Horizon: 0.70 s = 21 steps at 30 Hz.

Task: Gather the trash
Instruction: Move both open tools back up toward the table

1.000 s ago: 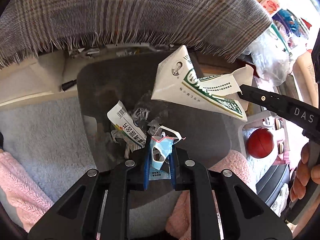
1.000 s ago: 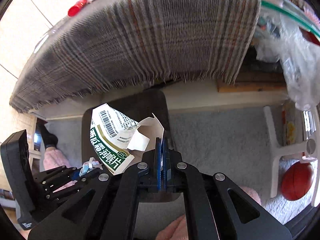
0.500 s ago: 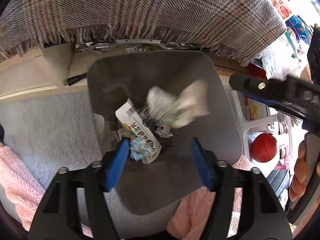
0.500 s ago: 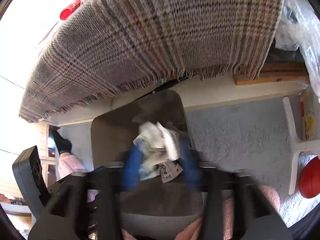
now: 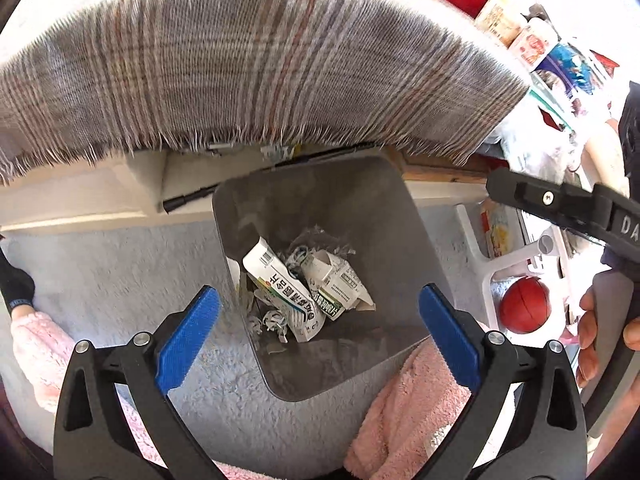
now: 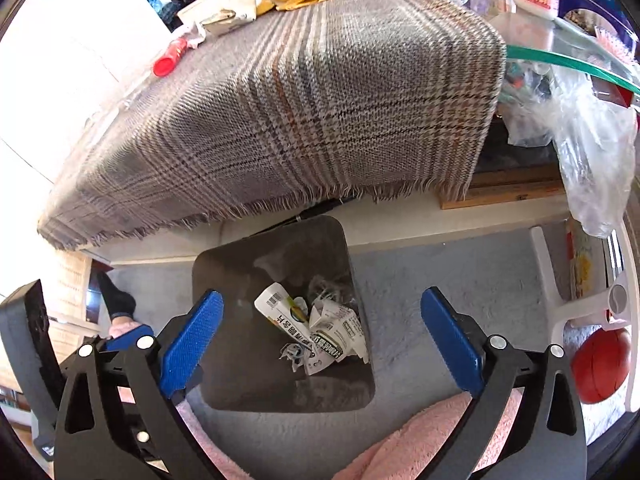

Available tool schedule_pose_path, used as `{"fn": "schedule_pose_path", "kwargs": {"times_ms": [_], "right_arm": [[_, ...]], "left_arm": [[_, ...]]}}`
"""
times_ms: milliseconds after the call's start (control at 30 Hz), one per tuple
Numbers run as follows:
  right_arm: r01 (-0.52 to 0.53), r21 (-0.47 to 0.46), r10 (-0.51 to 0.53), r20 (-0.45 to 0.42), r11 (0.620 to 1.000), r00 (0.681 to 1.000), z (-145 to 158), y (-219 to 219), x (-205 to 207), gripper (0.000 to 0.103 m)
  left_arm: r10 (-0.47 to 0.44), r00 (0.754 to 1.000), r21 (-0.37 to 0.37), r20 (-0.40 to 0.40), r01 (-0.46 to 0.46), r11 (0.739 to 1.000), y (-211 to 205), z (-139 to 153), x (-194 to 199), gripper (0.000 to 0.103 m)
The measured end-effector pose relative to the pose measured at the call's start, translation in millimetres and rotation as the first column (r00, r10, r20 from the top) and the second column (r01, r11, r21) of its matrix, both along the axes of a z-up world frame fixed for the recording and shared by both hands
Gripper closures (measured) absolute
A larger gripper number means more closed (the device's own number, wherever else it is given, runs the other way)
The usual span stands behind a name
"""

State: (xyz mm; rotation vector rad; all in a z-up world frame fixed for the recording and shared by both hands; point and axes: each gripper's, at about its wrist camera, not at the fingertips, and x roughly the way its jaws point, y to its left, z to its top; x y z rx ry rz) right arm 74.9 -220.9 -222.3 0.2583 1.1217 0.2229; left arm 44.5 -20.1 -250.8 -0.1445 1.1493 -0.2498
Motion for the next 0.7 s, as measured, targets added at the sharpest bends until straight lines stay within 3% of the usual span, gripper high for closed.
{"fn": "schedule_pose_path", "kwargs": {"times_ms": [400, 700], "right_arm": [[0.022, 0.056, -0.024, 0.045, 0.998, 0.999, 38, -6, 4, 0.004], [-0.027, 0.068, 0.020, 0.096, 0.997, 0.995, 72, 24, 66, 0.003]], "left_arm": [[0.067, 0.986, 0.006, 0.152, -0.069, 0.998, 38, 69, 16, 0.008], [0.186, 0.954, 0.032, 0.235, -0.199, 0.980, 93, 112, 78, 0.008]]}}
